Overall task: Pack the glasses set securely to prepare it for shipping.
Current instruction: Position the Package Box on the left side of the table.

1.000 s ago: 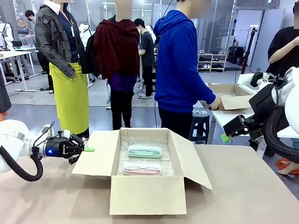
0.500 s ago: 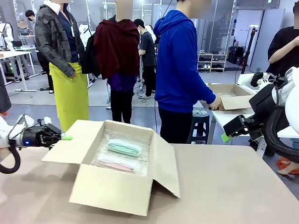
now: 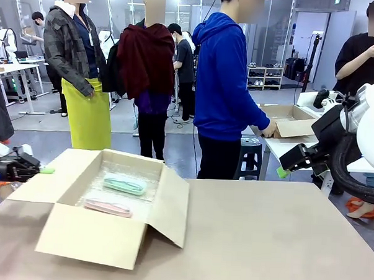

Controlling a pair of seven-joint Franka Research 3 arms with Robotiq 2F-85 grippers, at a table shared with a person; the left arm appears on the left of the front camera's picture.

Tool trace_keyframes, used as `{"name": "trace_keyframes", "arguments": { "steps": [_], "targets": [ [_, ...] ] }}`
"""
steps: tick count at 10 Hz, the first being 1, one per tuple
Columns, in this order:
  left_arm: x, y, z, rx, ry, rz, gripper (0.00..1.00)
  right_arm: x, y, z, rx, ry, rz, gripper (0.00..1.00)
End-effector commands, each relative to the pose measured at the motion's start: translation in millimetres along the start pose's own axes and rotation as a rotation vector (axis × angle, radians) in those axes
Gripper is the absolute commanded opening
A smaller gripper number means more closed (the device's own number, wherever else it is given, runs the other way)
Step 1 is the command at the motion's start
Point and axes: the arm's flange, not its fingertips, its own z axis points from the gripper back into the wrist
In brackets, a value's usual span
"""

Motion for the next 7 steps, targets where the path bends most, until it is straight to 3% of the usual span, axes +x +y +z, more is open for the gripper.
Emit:
{"name": "trace_keyframes", "arguments": {
  "steps": [1, 4, 7],
  "targets": [
    [1, -7, 55, -0.030, -0.002, 0.011, 0.03, 2, 0, -1, -0.002, -0.010, 0.009, 1.00],
    [-13, -1, 142, 0.044, -0.008, -0.002, 0.03, 2, 0, -1, -0.002, -0.010, 0.009, 1.00],
    [-10, -7, 199, 0.075, -0.012, 0.036, 0.03, 2, 0, -1, -0.002, -0.010, 0.009, 1.00]
  ]
}}
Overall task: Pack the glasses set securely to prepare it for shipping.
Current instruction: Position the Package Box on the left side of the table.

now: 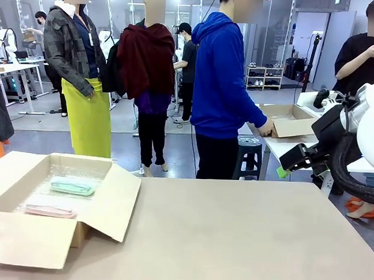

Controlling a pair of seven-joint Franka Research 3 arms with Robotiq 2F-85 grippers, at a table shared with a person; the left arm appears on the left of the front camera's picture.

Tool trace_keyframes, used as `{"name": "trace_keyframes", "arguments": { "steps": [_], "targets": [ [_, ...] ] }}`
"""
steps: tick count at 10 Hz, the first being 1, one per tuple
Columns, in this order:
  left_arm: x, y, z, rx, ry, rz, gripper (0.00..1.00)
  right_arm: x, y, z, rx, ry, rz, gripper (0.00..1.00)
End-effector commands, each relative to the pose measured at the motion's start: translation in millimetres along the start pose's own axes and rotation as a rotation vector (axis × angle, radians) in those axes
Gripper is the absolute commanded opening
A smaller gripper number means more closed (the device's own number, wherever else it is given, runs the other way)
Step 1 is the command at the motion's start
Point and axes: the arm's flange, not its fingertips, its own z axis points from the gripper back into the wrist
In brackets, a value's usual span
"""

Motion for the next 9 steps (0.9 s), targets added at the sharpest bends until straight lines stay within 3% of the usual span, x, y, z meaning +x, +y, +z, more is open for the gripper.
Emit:
{"name": "trace_keyframes", "arguments": {
  "steps": [1, 3, 9],
  "targets": [
    [18, -2, 24, -0.015, 0.017, 0.015, 0.03, 2, 0, -1, -0.003, -0.010, 0.009, 1.00],
    [4, -1, 12, 0.008, -0.006, 0.007, 0.03, 2, 0, -1, -0.003, -0.010, 0.009, 1.00],
    [4, -1, 12, 0.008, -0.006, 0.007, 0.03, 2, 0, -1, -0.003, -0.010, 0.009, 1.00]
  ]
}}
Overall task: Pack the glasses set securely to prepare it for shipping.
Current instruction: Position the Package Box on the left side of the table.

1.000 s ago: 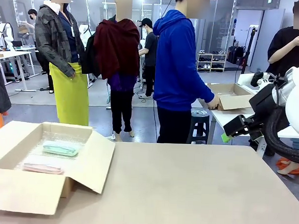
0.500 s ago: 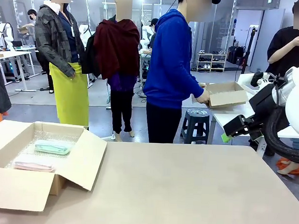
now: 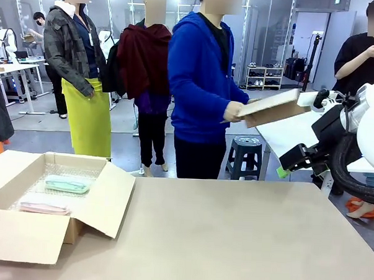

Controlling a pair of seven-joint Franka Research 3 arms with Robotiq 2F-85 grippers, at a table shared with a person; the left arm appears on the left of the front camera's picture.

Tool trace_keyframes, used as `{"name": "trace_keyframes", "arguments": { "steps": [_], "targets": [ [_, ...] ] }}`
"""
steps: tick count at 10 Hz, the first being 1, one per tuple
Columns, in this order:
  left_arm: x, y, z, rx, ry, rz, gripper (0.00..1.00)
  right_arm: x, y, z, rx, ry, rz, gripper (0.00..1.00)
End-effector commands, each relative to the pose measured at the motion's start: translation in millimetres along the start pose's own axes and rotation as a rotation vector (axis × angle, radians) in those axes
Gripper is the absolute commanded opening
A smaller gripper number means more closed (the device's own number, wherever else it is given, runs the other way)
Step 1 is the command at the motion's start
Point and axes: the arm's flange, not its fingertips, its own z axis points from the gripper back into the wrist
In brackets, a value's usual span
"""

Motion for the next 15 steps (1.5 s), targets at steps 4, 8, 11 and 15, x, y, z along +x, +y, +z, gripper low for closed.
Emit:
{"name": "trace_keyframes", "arguments": {
  "steps": [4, 8, 11, 15],
  "targets": [
    [-4, -4, 9, 0.016, -0.014, -0.030, 0.95, 2, 0, -1, -0.003, -0.010, 0.009, 1.00],
    [0, -13, 29, 0.132, -0.095, -0.064, 0.80, 2, 0, -1, -0.003, -0.010, 0.009, 1.00],
    [-29, -111, 31, 0.320, -0.068, -0.348, 0.92, 2, 0, -1, -0.003, -0.010, 0.009, 1.00],
    [-105, -216, -63, 0.523, 0.120, -0.748, 0.92, 2, 0, -1, -0.003, -0.010, 0.009, 1.00]
  ]
}}
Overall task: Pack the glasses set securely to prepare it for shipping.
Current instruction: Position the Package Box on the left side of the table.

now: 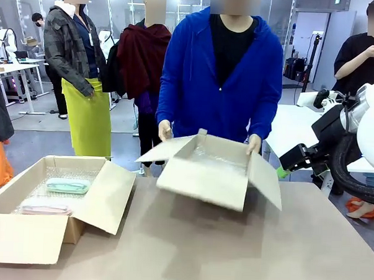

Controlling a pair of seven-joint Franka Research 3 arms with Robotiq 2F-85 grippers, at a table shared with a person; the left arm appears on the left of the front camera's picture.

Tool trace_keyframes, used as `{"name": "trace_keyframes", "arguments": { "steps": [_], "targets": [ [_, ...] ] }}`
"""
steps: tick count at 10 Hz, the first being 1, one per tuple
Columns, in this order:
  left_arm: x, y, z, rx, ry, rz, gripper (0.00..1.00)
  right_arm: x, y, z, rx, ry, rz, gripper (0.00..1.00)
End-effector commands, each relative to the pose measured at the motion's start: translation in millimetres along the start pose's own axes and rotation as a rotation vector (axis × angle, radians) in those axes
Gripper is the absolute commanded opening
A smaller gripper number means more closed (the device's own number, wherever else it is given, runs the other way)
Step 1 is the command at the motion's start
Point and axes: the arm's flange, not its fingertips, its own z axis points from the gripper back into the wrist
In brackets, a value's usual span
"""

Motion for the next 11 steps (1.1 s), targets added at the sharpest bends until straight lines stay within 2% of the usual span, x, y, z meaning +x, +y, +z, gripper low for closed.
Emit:
{"name": "trace_keyframes", "arguments": {
  "steps": [1, 4, 5, 9, 11],
  "targets": [
    [-32, -86, -57, 0.116, 0.007, -0.200, 0.92, 2, 0, -1, -0.003, -0.011, 0.009, 1.00],
    [-48, -179, -108, 0.236, 0.114, -0.486, 0.92, 2, 0, -1, -0.003, -0.011, 0.009, 1.00],
    [-48, -201, -128, 0.269, 0.158, -0.535, 0.92, 2, 0, -1, -0.003, -0.011, 0.009, 1.00],
    [-30, -253, -202, 0.438, 0.291, -0.534, 0.92, 2, 0, -1, -0.003, -0.011, 0.009, 1.00],
    [-31, -258, -222, 0.493, 0.286, -0.540, 0.92, 2, 0, -1, -0.003, -0.011, 0.009, 1.00]
  ]
}}
